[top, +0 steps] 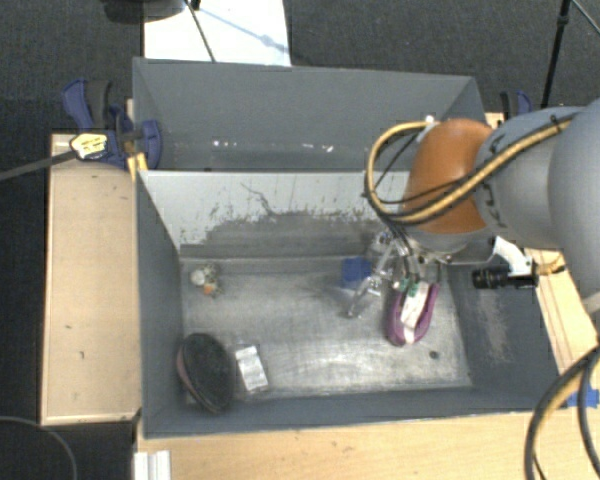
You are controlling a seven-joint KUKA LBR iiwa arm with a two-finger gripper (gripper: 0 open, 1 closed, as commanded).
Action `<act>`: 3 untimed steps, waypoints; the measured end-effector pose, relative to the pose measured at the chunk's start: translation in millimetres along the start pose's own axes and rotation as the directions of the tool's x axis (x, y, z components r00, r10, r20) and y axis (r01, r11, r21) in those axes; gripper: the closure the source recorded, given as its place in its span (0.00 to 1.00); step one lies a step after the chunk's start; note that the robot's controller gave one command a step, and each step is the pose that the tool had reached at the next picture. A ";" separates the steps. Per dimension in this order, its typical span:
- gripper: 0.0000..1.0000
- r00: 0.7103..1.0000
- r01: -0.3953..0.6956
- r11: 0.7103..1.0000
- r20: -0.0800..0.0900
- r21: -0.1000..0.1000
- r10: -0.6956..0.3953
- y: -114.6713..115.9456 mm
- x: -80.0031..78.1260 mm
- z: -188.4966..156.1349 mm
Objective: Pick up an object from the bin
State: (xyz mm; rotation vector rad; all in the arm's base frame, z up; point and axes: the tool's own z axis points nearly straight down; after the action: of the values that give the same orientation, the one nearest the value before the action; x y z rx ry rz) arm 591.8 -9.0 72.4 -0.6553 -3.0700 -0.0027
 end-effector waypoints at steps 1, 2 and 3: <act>1.00 1.000 0.000 1.000 0.002 -0.001 0.000 0.3 -0.8 -0.5; 0.00 1.000 0.001 1.000 0.000 0.000 -0.001 -0.1 0.0 0.1; 1.00 1.000 0.001 1.000 0.003 -0.001 -0.001 0.2 -0.7 -0.2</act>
Offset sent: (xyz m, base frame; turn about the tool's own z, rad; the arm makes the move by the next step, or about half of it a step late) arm 0.0000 0.0000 0.0000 0.0000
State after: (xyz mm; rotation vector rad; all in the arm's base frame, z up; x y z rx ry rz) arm 592.6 -9.2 72.6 -0.6548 -3.0731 -0.0032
